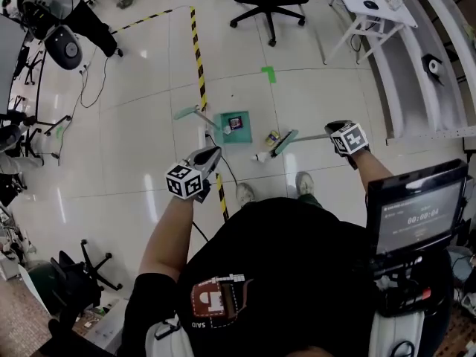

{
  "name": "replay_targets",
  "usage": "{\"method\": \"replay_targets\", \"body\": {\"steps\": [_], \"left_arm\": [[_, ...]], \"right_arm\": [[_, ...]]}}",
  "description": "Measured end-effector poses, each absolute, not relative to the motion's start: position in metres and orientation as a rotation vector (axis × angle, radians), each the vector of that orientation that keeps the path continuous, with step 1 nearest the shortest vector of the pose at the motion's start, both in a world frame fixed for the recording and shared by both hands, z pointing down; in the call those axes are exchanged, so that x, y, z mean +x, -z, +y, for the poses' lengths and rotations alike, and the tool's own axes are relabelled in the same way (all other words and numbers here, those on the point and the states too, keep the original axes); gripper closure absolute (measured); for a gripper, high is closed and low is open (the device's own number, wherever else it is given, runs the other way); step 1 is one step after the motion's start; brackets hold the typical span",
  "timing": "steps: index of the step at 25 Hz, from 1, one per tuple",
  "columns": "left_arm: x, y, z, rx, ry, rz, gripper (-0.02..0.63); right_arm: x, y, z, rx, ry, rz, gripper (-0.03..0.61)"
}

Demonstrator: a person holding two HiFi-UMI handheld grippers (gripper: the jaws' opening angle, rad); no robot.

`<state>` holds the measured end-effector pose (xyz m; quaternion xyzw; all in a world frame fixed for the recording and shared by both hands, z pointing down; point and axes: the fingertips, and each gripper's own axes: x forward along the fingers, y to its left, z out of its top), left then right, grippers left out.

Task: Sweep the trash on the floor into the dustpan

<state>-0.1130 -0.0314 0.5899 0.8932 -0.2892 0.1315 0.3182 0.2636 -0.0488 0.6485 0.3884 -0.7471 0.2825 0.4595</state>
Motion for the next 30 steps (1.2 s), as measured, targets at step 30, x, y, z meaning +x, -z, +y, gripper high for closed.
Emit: {"method": "replay_targets", "body": {"steps": [30], "left_arm": [[-0.085, -0.638, -0.093, 2.183, -0.352, -0.841, 0.611]], "right_arm": [[0.192, -0.739, -0.16, 0.391, -0.448, -1.781, 0.554]]}}
